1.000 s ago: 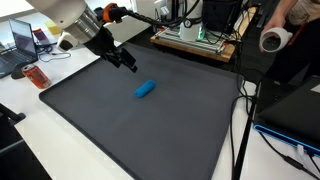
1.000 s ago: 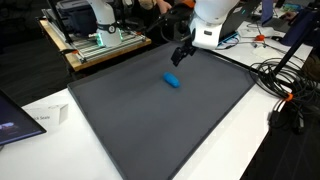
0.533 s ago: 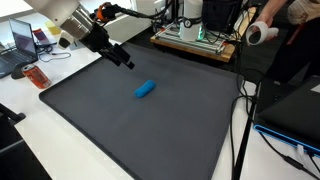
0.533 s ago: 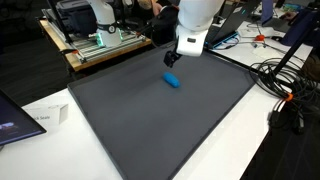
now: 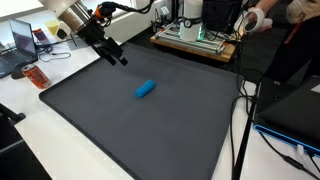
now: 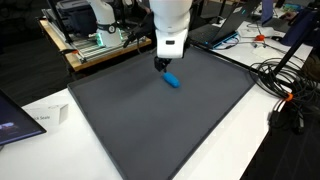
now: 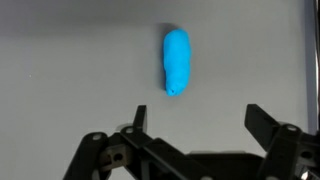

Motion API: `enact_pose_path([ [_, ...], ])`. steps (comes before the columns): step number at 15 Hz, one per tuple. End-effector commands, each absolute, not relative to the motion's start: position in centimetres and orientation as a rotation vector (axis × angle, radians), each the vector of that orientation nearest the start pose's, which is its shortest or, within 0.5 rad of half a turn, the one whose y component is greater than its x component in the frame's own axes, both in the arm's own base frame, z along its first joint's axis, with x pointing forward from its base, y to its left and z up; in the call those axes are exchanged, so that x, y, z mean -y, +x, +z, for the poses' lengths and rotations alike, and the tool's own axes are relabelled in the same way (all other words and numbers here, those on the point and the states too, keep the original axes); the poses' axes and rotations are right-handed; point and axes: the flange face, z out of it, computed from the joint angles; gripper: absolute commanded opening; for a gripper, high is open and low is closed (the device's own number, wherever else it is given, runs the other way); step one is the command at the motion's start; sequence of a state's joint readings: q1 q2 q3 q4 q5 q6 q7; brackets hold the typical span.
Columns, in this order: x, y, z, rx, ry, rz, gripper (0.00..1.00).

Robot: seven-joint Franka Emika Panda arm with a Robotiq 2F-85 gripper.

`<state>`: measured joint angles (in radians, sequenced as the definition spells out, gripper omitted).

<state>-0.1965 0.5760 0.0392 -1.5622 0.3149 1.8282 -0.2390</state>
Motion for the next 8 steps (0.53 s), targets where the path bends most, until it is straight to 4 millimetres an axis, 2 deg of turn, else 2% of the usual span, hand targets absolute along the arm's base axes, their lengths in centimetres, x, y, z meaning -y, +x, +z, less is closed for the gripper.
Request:
enact_pose_path([
  [1, 9.2, 62.4, 29.4, -0.037, -2.740, 0.226, 1.00],
  [8, 9.8, 56.9, 29.3, 0.015, -2.761, 0.009, 1.00],
])
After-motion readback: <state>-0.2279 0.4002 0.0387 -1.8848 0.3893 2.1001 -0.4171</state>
